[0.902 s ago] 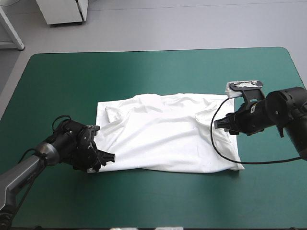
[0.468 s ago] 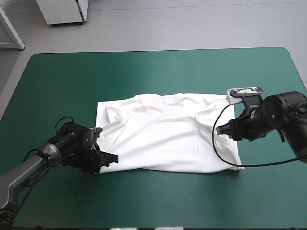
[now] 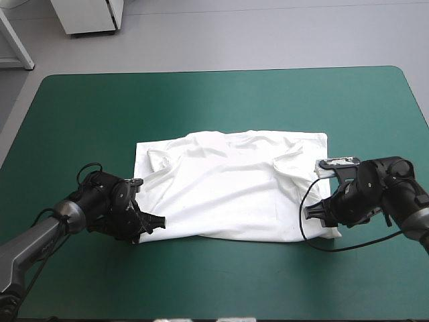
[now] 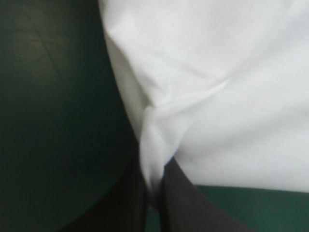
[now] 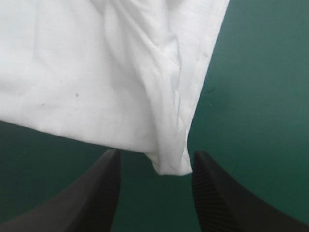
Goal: Fold the cloth
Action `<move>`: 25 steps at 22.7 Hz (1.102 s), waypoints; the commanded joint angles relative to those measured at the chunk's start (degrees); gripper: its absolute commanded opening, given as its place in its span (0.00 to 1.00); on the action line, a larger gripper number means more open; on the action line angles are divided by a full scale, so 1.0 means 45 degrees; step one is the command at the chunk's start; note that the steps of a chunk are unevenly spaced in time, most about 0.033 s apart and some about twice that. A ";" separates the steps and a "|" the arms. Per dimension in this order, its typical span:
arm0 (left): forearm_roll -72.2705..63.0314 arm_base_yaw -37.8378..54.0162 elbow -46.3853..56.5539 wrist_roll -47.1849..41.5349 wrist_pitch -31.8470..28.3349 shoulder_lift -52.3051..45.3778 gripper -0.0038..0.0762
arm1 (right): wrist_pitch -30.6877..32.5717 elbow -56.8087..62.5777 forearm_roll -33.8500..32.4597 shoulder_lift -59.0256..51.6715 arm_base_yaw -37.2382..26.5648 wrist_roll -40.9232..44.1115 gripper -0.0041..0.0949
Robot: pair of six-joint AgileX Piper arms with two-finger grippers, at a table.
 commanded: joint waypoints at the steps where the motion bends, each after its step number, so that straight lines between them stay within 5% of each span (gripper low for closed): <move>1: 0.0378 -0.0059 0.0145 0.0082 -0.0731 0.0184 0.04 | -0.0821 0.0294 0.0021 0.0255 -0.0074 0.0182 0.52; 12: 0.0319 -0.0059 0.0099 0.0323 -0.0731 0.0184 0.04 | -0.2329 0.1853 0.0095 0.1916 -0.0074 0.0454 0.52; 14: 0.0290 -0.0059 0.0099 0.0323 -0.0731 0.0184 0.04 | -0.2333 0.2079 0.0095 0.1937 -0.0074 0.0598 0.38; 16: 0.0271 -0.0059 0.0091 0.0323 -0.0731 0.0184 0.04 | -0.2254 0.2079 0.0143 0.1886 -0.0074 0.0693 0.06; 25: 0.1162 -0.0059 -0.2920 0.1212 0.1240 -0.0171 0.04 | -0.0791 -0.0368 -0.0374 0.0067 -0.0074 0.0900 0.02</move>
